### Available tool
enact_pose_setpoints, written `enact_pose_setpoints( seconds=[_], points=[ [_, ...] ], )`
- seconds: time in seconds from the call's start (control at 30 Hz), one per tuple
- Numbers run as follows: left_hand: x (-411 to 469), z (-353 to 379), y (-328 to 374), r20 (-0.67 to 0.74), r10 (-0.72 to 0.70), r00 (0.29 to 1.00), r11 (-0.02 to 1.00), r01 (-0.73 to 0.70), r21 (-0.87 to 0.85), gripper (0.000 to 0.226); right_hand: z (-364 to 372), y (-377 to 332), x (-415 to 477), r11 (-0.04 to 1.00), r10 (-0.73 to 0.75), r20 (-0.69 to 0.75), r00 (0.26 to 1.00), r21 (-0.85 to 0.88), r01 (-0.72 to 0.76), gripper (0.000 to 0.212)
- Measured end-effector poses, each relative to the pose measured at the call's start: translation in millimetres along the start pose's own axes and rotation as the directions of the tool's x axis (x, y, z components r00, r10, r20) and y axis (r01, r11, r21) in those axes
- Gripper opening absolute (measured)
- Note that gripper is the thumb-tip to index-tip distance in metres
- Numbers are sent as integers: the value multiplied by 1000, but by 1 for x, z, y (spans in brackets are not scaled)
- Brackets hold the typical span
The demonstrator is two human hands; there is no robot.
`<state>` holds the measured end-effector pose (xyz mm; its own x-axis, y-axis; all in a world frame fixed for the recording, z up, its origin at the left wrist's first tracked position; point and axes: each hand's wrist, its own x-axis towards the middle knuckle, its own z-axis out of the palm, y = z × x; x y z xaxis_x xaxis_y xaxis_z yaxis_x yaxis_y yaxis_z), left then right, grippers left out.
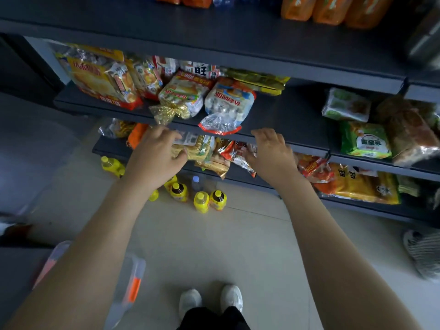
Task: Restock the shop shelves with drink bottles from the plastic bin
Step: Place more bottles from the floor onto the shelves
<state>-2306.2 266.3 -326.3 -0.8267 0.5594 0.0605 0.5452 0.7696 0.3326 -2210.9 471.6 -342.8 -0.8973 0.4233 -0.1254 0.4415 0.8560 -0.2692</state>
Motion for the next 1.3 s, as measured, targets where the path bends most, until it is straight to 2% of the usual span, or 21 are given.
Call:
enact_pose_setpoints(
  seconds=[0.2,0.43,0.57,0.93,1.1,1.3],
  points=[
    [-1,76,-40,48,20,999,1000,-21,1,38,88,-1,15,999,9,42,999,-44,-7,58],
    [-5,189,-104,22,41,999,999,-40,-11,38,212,8,37,999,8,18,1000,-32,-7,59],
    [-4,263,-131,11,56,998,998,-56,-19,39,288,25,49,999,-11,-20,1000,-48,10,57],
    [11,466,-196,2,113,994,994,-113,-9,39,498,90,101,996,-35,4,999,-85,35,60],
    [11,510,-214,17,97,995,995,-97,-7,41,548,104,121,999,-37,-25,999,-4,37,54],
    [12,514,-225,21,42,999,999,-41,-13,40,565,106,141,997,-3,7,1000,73,3,55]
  ],
)
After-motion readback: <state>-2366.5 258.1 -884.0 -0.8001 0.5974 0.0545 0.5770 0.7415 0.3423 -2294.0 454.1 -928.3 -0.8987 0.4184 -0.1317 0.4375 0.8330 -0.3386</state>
